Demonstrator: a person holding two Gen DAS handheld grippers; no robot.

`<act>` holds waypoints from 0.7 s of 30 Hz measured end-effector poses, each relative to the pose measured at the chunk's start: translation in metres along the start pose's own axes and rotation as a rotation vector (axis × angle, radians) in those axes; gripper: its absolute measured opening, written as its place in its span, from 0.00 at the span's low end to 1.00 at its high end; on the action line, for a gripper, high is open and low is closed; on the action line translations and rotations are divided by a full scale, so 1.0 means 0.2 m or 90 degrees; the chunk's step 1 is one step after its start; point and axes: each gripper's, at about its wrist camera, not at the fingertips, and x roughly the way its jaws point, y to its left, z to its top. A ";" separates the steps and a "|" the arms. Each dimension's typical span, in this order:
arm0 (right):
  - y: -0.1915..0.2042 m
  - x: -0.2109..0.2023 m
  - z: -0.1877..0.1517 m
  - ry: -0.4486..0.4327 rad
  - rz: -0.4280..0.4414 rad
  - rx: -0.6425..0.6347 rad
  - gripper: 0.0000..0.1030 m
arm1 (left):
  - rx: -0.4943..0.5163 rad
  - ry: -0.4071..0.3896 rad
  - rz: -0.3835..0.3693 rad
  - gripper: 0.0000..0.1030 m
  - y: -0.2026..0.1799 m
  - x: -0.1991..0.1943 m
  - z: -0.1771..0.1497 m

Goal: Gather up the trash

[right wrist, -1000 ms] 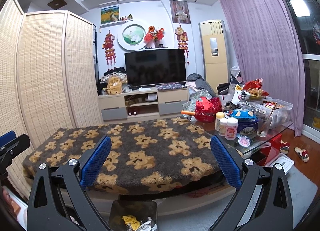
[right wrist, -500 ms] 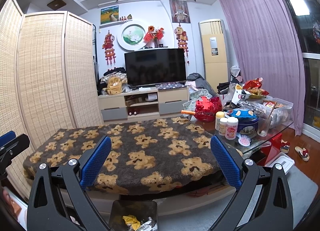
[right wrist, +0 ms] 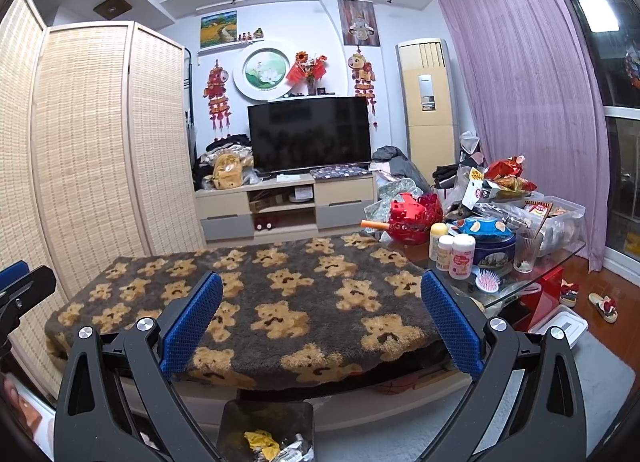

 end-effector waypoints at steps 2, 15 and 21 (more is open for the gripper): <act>0.00 0.00 0.00 0.000 0.000 0.000 0.97 | 0.000 0.001 0.000 0.92 0.00 0.00 0.00; 0.00 0.00 0.00 0.001 -0.002 0.000 0.97 | -0.004 0.002 0.001 0.92 0.00 0.01 0.00; 0.00 0.00 0.00 0.002 -0.001 -0.001 0.97 | -0.004 0.002 0.000 0.92 0.01 0.01 0.00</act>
